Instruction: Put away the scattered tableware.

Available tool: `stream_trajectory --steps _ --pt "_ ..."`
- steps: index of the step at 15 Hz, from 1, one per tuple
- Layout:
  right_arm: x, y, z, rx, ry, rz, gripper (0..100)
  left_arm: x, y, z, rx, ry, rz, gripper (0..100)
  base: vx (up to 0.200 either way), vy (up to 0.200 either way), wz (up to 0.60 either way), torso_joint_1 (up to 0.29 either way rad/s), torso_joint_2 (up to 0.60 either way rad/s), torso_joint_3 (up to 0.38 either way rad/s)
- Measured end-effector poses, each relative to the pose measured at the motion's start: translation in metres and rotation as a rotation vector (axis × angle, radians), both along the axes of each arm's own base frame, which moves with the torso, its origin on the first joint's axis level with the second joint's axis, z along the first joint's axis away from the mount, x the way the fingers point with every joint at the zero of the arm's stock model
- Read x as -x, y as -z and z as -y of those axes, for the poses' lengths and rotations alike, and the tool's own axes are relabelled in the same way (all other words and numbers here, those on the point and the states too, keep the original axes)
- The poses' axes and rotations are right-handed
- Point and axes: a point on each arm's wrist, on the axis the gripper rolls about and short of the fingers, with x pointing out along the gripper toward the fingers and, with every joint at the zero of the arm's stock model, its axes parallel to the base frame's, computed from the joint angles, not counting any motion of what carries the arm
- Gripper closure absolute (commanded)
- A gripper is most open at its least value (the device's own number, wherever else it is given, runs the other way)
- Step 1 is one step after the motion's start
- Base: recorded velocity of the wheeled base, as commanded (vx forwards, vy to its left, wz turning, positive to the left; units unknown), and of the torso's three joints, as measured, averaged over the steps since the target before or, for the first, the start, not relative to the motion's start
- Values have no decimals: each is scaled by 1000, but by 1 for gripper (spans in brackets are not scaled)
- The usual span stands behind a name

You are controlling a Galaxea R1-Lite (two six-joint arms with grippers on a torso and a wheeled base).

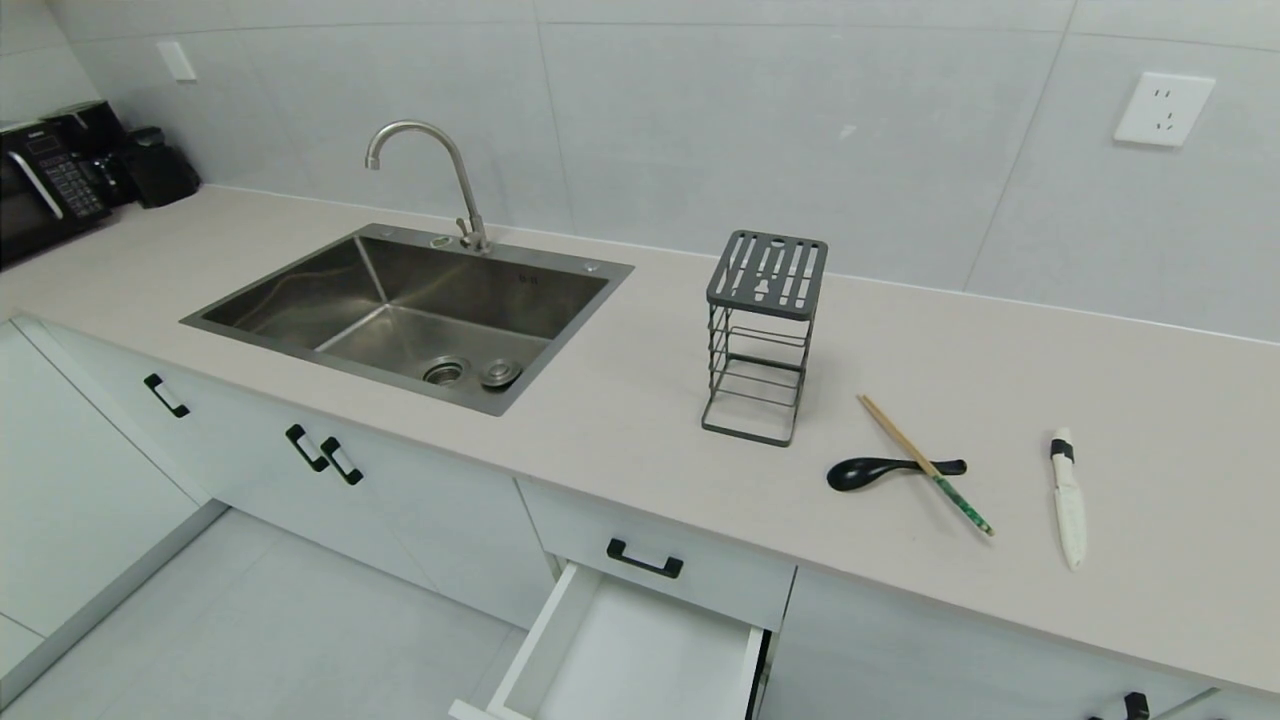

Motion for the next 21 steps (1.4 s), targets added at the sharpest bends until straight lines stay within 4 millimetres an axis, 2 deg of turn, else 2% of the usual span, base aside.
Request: stream_trajectory --steps 12,15,18,21 --pt "0 -1 0 -38 16 10 0 0 0 0 0 0 0 0 0 0 0 0 0 0" --pt "2 -18 -1 23 -26 177 0 0 0 0 0 0 0 0 0 0 0 0 0 0" --pt "2 -13 -3 47 -141 84 0 0 0 0 0 0 0 0 0 0 0 0 0 0" --pt "7 -28 -4 47 -201 -26 0 0 0 0 0 0 0 0 0 0 0 0 0 0"
